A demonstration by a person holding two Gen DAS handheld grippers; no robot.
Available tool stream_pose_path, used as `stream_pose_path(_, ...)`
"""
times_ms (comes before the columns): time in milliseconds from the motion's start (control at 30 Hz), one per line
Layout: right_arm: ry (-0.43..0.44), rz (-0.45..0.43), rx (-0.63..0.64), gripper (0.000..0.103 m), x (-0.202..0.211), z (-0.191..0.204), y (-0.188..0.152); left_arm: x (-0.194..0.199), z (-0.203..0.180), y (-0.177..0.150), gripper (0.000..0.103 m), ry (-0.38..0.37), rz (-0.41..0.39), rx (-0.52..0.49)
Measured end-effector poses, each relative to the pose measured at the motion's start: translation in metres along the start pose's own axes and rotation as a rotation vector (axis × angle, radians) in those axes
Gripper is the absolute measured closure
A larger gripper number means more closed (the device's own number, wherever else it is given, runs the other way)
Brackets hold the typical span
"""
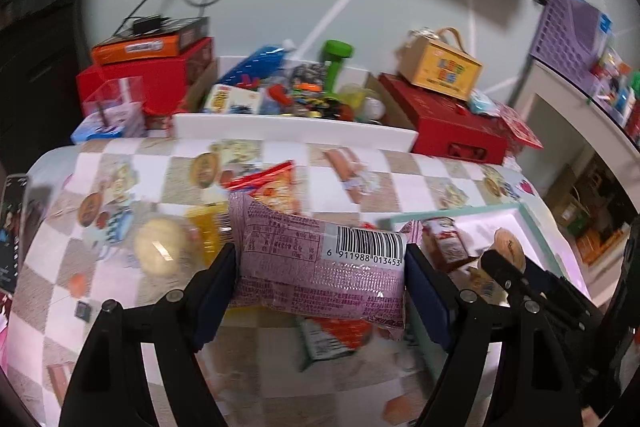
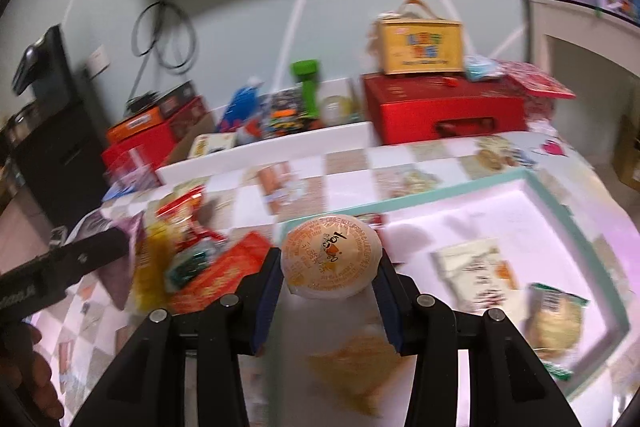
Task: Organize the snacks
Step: 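Carry the pink bag and round cake over the white tray and open both tools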
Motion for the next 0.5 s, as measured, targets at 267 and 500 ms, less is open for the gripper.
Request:
stream_pose_path(267, -0.111, -0.038, -0.092, 0.056, 0.019, -0.06, 0.005, -0.011, -0.045, -0.002, 0.022, -0.071, 0.013, -0.068)
stream_pose_path(500, -0.183, -0.059, -0.156, 0.056, 0.033, -0.101, 0.006, -0.024, -0.085, -0.01, 0.021, -0.137, 0.03, -0.123)
Point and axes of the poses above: each gripper's, at about its wrist camera, not at the fingertips, and x roughly against the way its jaws point, z to its left, y to its top, the point moved 2 cm from there along -x, roughly the way its jaws point, and after that the axes turned 1 degree about -z, right-handed, at the moved point
